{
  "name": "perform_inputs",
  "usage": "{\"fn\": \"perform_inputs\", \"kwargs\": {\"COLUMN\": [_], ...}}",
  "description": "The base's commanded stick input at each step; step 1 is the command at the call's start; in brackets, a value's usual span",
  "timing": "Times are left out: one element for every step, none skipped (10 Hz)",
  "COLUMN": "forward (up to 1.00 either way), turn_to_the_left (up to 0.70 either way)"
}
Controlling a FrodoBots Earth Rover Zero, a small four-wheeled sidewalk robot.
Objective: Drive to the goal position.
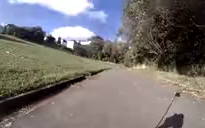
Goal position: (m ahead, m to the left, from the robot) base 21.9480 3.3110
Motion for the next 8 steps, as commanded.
{"fn": "perform_inputs", "kwargs": {"forward": [0.7, 0.7, 0.7, 0.7, 0.7, 0.58, 0.28, 0.0], "turn_to_the_left": [0.0, -0.09, -0.19, -0.35, -0.35, -0.16, -0.08, -0.69]}}
